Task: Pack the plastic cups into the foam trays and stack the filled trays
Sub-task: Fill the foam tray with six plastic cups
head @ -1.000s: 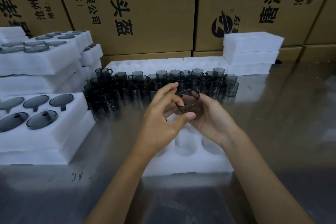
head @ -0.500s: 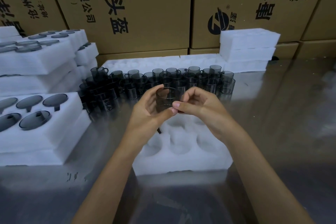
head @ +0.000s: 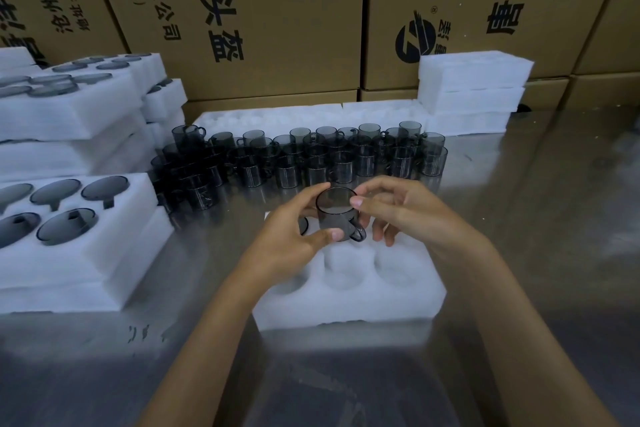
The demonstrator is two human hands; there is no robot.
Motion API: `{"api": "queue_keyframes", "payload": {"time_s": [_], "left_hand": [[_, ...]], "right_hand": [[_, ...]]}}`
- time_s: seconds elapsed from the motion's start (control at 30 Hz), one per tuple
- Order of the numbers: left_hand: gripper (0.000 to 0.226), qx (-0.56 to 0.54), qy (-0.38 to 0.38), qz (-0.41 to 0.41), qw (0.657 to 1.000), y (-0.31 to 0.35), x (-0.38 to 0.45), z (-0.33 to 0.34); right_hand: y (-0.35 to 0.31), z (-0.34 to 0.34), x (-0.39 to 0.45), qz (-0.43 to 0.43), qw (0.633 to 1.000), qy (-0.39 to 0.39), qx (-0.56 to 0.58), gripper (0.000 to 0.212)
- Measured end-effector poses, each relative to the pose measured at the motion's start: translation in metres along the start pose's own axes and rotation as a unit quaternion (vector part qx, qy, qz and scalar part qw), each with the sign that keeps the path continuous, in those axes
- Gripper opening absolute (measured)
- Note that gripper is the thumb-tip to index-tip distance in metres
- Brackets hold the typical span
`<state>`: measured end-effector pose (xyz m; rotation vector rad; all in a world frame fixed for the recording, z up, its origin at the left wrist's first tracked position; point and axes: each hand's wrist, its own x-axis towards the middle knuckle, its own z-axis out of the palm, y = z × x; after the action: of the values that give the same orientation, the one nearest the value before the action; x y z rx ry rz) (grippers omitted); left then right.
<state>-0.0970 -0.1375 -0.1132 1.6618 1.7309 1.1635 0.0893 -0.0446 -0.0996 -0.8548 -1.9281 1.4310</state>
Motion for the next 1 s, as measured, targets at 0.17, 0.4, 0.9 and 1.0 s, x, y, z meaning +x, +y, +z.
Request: {"api": "queue_keyframes", "payload": {"time_s": [0.17, 0.4, 0.9, 1.0], "left_hand": [[0.075, 0.013, -0.017, -0.009, 1.0, -0.003, 0.001, 0.003], [0.076, 0.079, -0.031, 0.0, 0.996, -0.01, 0.003, 0.006], [0.056, 0.214, -0.032, -0.022, 0.976, -0.011, 0.003, 0.01], [0.058, 0.266, -0.047, -0.025, 0.963, -0.012, 0.001, 0.011]], "right_hand": [[0.004, 0.001, 0.003, -0.008, 0.999, 0.037, -0.02, 0.02], [0.009, 0.006, 0.005, -0.015, 0.998, 0.043, -0.042, 0.021], [0.025, 0.005, 0.015, 0.003, 0.978, 0.07, -0.199, 0.019], [0.028, 0.002, 0.014, 0.04, 0.976, 0.051, -0.207, 0.015]]}}
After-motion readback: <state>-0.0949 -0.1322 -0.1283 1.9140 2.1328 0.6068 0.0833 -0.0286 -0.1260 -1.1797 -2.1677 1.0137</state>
